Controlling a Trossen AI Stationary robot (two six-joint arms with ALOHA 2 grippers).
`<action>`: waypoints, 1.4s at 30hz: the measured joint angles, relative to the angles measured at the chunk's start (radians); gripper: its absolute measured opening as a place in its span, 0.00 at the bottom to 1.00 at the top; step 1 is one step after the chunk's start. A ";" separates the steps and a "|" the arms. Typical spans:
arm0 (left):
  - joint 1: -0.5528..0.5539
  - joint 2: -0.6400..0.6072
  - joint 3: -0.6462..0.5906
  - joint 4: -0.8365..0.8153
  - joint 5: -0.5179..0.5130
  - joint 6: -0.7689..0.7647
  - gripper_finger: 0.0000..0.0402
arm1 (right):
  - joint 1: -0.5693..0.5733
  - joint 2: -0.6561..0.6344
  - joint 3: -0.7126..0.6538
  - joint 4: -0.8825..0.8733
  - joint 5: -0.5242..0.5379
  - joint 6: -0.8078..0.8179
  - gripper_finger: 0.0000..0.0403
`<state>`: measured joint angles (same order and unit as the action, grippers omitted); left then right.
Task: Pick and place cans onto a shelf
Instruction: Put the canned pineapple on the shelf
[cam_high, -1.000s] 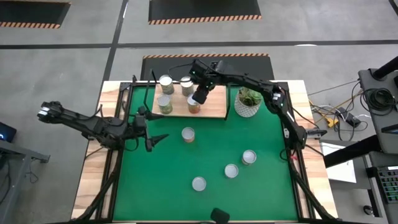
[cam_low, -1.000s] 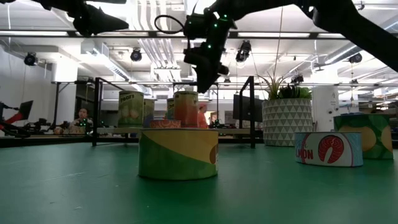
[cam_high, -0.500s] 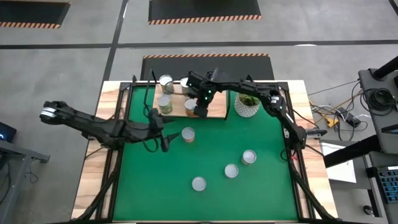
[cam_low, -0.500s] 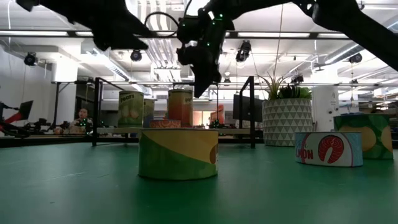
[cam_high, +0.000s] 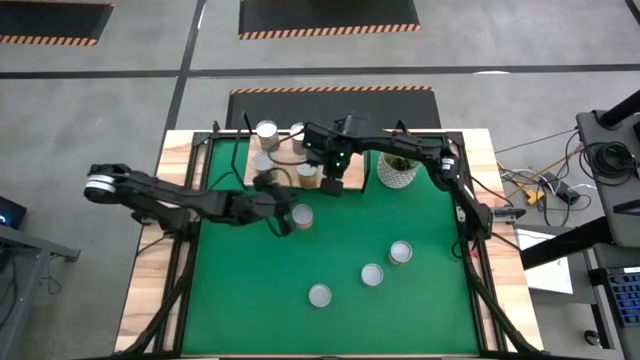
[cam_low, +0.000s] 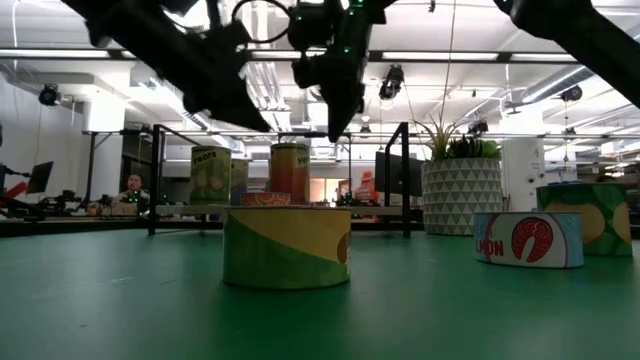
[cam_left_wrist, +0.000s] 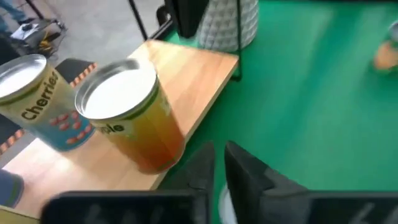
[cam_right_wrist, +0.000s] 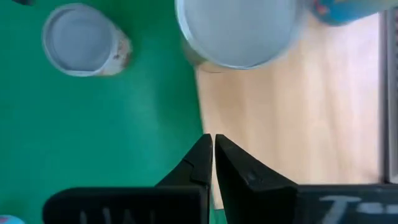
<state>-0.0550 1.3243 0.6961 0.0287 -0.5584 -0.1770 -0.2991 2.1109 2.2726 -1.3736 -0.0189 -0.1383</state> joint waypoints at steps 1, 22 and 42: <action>0.011 0.018 0.006 -0.002 0.000 0.003 0.02 | -0.009 -0.005 0.000 0.006 0.000 -0.008 0.02; 0.168 0.168 0.078 -0.002 -0.014 0.045 0.00 | -0.082 -0.009 -0.156 0.298 -0.139 -0.080 0.02; 0.173 0.166 0.077 -0.054 0.050 0.045 0.00 | -0.050 -0.011 -0.156 0.162 0.016 -0.067 0.02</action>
<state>0.1177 1.4902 0.7727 -0.0250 -0.5085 -0.1322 -0.3489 2.1000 2.1162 -1.2116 -0.0027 -0.2049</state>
